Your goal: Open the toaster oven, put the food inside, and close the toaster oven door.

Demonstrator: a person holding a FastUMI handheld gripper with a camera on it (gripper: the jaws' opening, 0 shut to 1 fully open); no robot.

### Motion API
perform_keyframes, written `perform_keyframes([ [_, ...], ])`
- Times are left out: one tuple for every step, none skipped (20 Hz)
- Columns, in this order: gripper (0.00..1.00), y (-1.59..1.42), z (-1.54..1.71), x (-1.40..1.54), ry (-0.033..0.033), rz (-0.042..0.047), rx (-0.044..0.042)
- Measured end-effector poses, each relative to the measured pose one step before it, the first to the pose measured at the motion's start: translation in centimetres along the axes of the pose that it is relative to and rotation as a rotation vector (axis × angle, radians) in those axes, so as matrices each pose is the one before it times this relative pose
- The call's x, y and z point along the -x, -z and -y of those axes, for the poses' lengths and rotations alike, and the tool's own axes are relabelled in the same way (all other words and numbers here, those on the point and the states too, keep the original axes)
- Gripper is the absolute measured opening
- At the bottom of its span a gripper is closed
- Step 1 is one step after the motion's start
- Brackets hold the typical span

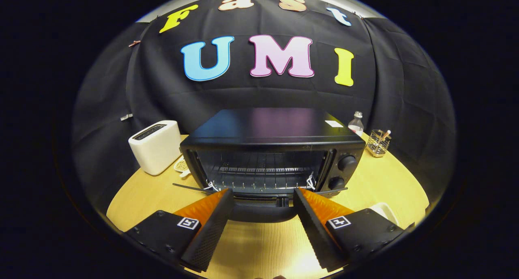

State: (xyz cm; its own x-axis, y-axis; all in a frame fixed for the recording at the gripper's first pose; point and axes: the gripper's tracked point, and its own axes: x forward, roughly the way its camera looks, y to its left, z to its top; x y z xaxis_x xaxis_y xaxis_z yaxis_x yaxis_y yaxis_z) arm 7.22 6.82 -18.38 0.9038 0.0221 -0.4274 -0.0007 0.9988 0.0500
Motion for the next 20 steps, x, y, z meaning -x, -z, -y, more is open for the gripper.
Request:
perform_keyframes([
  [0.98, 0.837, -0.033, 0.461, -0.00588, -0.01265, 0.00293],
  [0.98, 0.933, 0.026, 0.332, -0.00467, -0.02052, 0.00234],
  [0.98, 1.25, -0.067, 0.407, -0.00627, -0.02574, 0.00392],
  [0.98, 1.225, -0.061, 0.279, -0.00722, -0.02602, 0.00253],
  [0.98, 1.442, 0.078, 0.071, -0.00918, -0.02971, -0.0003],
  [0.98, 1.515, 0.012, -0.068, -0.00974, -0.03757, -0.00067],
  [0.98, 1.759, 0.243, -0.41, -0.00238, -0.04527, 0.0035],
  [0.98, 1.498, 0.318, -0.312, -0.00231, -0.0412, 0.00854],
  [0.98, 1.178, 0.436, 0.235, -0.00026, -0.02689, 0.01421],
  [0.98, 0.118, 0.183, 0.234, -0.00523, 0.0023, 0.00713],
  [0.98, -0.203, 0.0, 0.439, -0.00987, 0.01537, 0.00539],
  [0.98, -0.397, 0.107, 0.777, -0.01115, 0.022, 0.00993],
  [0.98, -0.548, 0.134, 1.146, -0.00886, 0.02743, 0.01374],
  [0.98, -0.898, 0.537, 0.901, -0.00217, 0.03014, 0.01542],
  [0.98, -0.937, 0.782, 0.961, 0.00327, 0.03045, 0.01644],
  [0.98, -1.107, 1.104, 0.776, 0.01376, 0.03149, 0.01404],
  [0.99, -1.107, 1.321, 0.672, 0.01409, 0.03166, 0.00681],
  [0.98, -1.083, 1.341, 0.663, 0.01365, 0.02548, 0.002],
  [0.99, -1.168, 1.384, 0.818, 0.01426, 0.02192, -0.00079],
  [0.98, -0.85, 1.498, 0.574, 0.01616, 0.01971, -0.00178],
])
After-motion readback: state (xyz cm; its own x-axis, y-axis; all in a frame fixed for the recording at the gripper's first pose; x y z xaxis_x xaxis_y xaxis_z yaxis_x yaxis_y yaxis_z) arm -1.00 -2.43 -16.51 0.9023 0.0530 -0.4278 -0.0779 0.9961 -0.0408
